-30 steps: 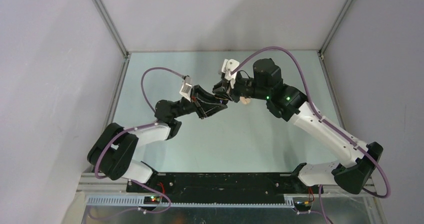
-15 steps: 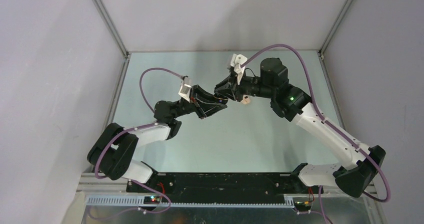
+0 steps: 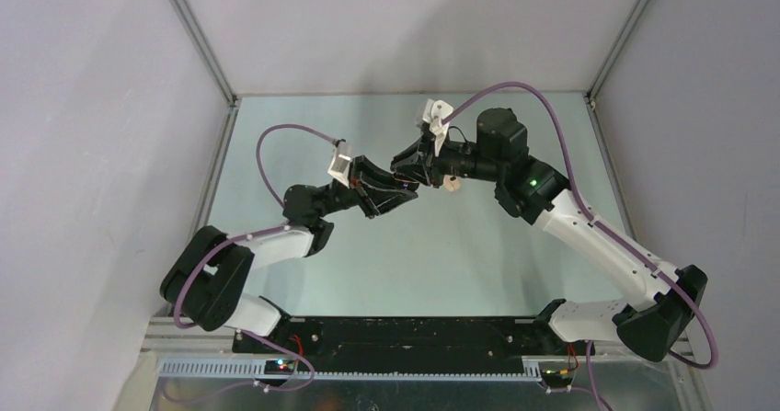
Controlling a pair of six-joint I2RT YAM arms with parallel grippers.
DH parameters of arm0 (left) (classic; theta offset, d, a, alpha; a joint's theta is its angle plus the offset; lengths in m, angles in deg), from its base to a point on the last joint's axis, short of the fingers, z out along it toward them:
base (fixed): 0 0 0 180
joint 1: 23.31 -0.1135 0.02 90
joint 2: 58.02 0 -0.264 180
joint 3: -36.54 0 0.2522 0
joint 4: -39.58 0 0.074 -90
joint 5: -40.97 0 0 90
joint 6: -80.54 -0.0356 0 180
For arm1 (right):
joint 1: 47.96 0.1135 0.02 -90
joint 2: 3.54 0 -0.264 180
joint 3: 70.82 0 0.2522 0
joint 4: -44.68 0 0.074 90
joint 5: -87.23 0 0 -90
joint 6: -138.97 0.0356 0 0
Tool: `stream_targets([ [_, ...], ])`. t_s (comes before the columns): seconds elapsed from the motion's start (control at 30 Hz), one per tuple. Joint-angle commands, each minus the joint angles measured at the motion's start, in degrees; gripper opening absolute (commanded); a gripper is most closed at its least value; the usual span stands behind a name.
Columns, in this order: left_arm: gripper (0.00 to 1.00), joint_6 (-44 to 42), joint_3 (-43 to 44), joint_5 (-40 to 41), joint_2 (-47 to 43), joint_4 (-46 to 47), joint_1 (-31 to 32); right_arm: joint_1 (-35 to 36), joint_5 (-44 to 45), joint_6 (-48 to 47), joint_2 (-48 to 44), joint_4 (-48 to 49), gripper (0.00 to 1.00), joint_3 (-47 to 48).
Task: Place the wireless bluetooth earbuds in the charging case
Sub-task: Insert the left earbud into the left side groove of the charging case.
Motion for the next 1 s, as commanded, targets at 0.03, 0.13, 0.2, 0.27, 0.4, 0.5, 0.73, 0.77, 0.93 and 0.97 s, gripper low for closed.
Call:
stream_targets([
  [0.03,0.19,0.0,0.2,-1.2,-2.0,4.3,0.5,0.7,1.3,0.1,0.3,3.5,0.22,-1.1],
  [0.13,0.19,0.3,0.4,-1.5,-2.3,4.4,0.5,1.1,1.9,-0.8,0.6,3.6,0.22,-1.5],
  [0.2,0.19,0.7,0.7,-1.9,-2.5,4.4,0.5,1.2,2.2,-1.1,0.7,3.7,0.22,-1.9],
  [0.27,0.19,1.0,0.8,-1.9,-2.7,4.4,0.4,1.2,2.1,-1.0,0.7,3.9,0.22,-2.0],
  [0.4,0.19,1.6,0.8,-1.6,-3.0,4.5,-0.2,1.2,2.8,-0.9,0.4,3.8,0.22,-2.0],
  [0.5,0.19,2.0,0.9,-1.4,-3.4,4.5,-0.7,1.1,3.0,-0.6,0.2,3.7,0.22,-2.0],
  [0.73,0.18,3.0,0.9,-0.5,-4.4,4.5,-2.1,-0.2,2.8,0.9,-1.3,3.5,0.22,-2.8],
  [0.77,0.18,3.0,0.9,-0.5,-4.5,4.5,-2.3,-0.4,3.0,1.2,-1.4,3.6,0.22,-3.0],
  [0.93,0.18,3.0,0.8,-0.6,-5.0,4.5,-2.6,-1.3,3.0,1.5,-1.7,3.7,0.22,-3.6],
  [0.97,0.18,3.0,0.7,-0.6,-5.0,4.5,-2.7,-1.4,3.1,1.5,-1.8,3.6,0.22,-3.7],
])
